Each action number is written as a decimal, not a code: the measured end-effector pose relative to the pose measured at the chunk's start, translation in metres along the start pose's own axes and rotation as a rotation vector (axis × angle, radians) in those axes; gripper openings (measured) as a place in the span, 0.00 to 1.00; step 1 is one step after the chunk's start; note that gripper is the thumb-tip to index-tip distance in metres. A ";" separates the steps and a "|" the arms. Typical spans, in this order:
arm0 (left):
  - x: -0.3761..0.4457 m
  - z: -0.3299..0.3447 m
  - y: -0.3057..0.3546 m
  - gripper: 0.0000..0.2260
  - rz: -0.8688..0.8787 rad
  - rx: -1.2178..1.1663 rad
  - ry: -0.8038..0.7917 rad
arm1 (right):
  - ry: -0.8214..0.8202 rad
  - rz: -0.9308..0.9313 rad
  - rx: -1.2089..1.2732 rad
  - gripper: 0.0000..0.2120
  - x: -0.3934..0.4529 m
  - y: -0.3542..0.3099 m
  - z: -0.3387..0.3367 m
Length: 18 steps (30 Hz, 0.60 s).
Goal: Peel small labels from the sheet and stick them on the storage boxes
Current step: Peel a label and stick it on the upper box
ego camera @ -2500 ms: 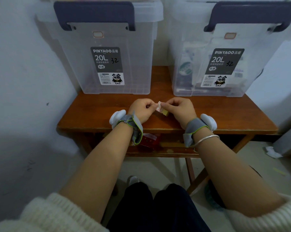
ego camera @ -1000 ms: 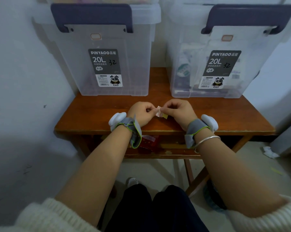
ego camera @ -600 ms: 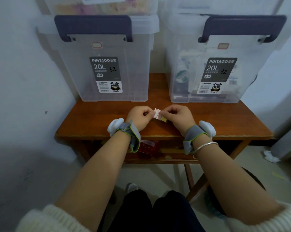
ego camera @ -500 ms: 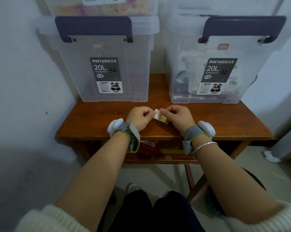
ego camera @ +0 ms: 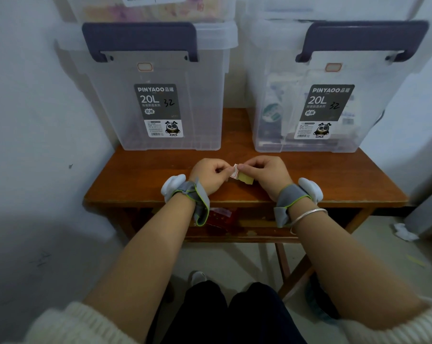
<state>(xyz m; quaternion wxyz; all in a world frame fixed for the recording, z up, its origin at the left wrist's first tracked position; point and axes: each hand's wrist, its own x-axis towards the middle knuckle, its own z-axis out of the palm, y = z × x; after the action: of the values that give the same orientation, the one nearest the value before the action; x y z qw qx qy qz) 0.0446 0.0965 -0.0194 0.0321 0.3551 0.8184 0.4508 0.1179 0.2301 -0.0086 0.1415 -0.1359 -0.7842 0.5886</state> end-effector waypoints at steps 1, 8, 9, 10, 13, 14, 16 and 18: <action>0.000 0.000 0.000 0.11 -0.001 0.001 -0.003 | 0.000 -0.001 0.006 0.05 0.000 0.000 0.000; -0.001 0.000 0.000 0.12 -0.009 0.008 0.002 | 0.012 -0.020 0.031 0.07 -0.001 0.001 0.000; -0.001 0.000 0.000 0.12 -0.009 0.014 -0.002 | 0.013 -0.023 0.023 0.07 -0.002 0.001 0.000; -0.001 0.001 0.000 0.12 -0.011 0.020 -0.006 | 0.013 -0.023 0.019 0.08 -0.002 0.001 0.000; -0.001 0.001 0.000 0.12 -0.025 0.014 0.001 | 0.013 -0.026 0.023 0.09 -0.002 0.001 -0.001; -0.001 0.001 0.000 0.12 -0.032 0.010 0.004 | 0.009 -0.025 0.019 0.09 -0.002 0.001 -0.001; -0.001 0.001 0.000 0.11 -0.040 0.011 0.000 | 0.004 -0.018 0.022 0.08 -0.003 0.000 -0.001; -0.001 0.001 0.000 0.11 -0.040 0.018 -0.003 | 0.005 -0.012 0.025 0.08 -0.003 -0.001 -0.001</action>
<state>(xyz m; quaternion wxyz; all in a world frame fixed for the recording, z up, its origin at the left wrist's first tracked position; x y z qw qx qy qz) 0.0456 0.0964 -0.0199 0.0393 0.3399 0.8291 0.4422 0.1210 0.2296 -0.0078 0.1487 -0.1307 -0.7773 0.5971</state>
